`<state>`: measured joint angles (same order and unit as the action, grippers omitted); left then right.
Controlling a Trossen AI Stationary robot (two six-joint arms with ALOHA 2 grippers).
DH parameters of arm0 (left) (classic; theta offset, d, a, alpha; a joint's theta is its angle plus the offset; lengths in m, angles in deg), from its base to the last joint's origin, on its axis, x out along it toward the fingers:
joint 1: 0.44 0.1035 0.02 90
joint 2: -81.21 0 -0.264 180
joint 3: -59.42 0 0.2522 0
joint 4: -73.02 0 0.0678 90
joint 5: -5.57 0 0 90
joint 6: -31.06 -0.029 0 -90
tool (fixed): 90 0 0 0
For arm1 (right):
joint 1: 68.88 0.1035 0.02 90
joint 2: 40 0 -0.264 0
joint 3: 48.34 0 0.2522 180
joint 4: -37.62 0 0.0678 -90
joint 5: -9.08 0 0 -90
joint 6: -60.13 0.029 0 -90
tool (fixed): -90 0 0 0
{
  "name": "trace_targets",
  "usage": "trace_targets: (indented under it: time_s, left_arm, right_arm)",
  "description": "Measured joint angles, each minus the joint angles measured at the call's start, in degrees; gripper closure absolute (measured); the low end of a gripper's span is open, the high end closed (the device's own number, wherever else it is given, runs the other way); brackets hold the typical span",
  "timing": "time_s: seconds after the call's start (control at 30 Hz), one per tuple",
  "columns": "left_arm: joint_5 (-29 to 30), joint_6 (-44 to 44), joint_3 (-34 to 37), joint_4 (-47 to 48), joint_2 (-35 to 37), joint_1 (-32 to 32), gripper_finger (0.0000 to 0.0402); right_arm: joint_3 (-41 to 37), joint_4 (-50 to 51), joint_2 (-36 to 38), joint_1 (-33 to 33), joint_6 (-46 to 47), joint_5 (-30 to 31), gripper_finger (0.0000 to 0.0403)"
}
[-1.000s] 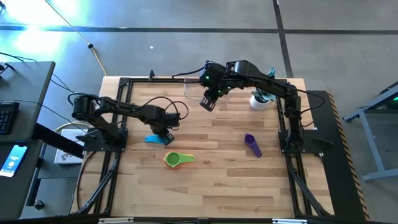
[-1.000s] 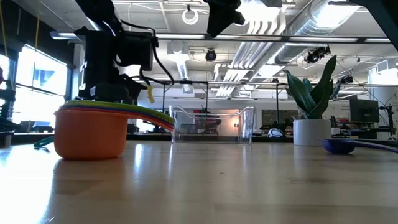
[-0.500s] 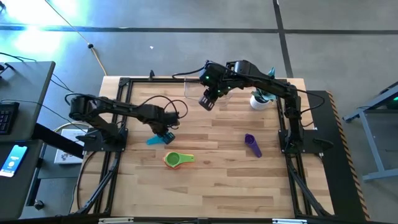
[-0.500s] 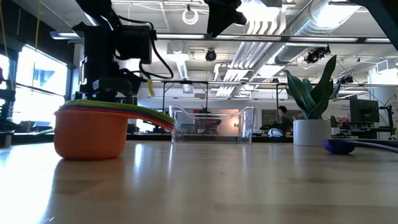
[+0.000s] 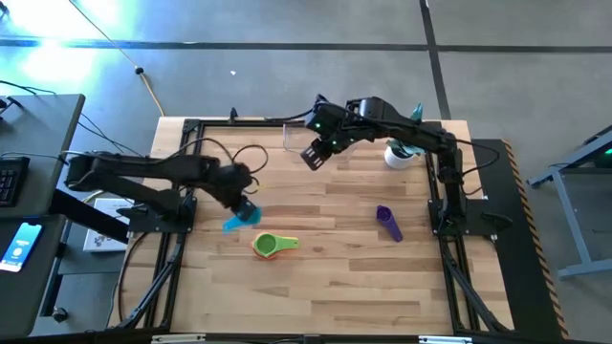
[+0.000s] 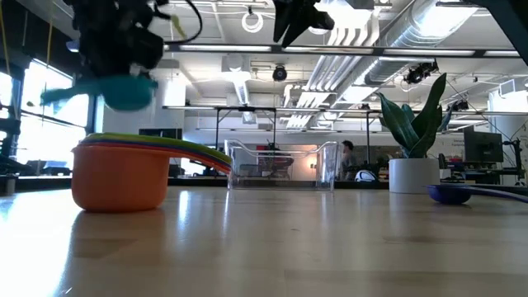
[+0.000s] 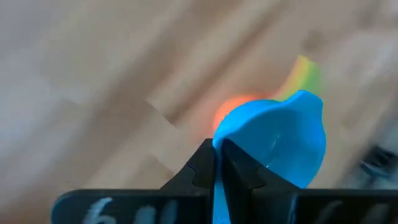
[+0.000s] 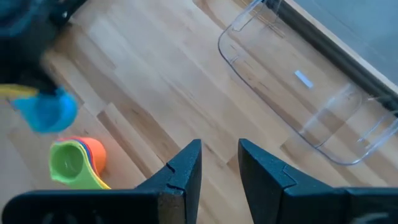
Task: Nest measuring cups in basket
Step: Stack the light blue measuring cup on top of the light green measuring cup
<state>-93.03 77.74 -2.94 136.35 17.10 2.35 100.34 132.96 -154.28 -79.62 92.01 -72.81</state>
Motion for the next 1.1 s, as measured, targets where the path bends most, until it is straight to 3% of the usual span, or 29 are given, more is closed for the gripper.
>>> trace_targets:
  time_s: [0.27,0.5,0.8,1.1]
  left_arm:
    - [-2.65,9.39,0.00,-0.19,4.94,-13.26,0.0396]
    - [2.54,14.76,-0.03,-2.81,3.08,-23.53,0.0394]
    - [5.62,23.91,-0.04,-7.31,-3.46,-30.41,0.0393]
    - [8.92,39.74,-0.07,-13.14,-11.80,-34.08,0.0392]
  right_arm:
    - [0.00,0.80,0.00,1.55,7.09,3.23,0.0306]
    - [-0.02,1.03,-0.02,2.18,11.62,3.64,0.0306]
    - [-0.02,2.37,-0.04,2.18,10.73,3.89,0.0306]
    - [-0.04,4.68,-0.04,2.16,4.66,2.68,0.0306]
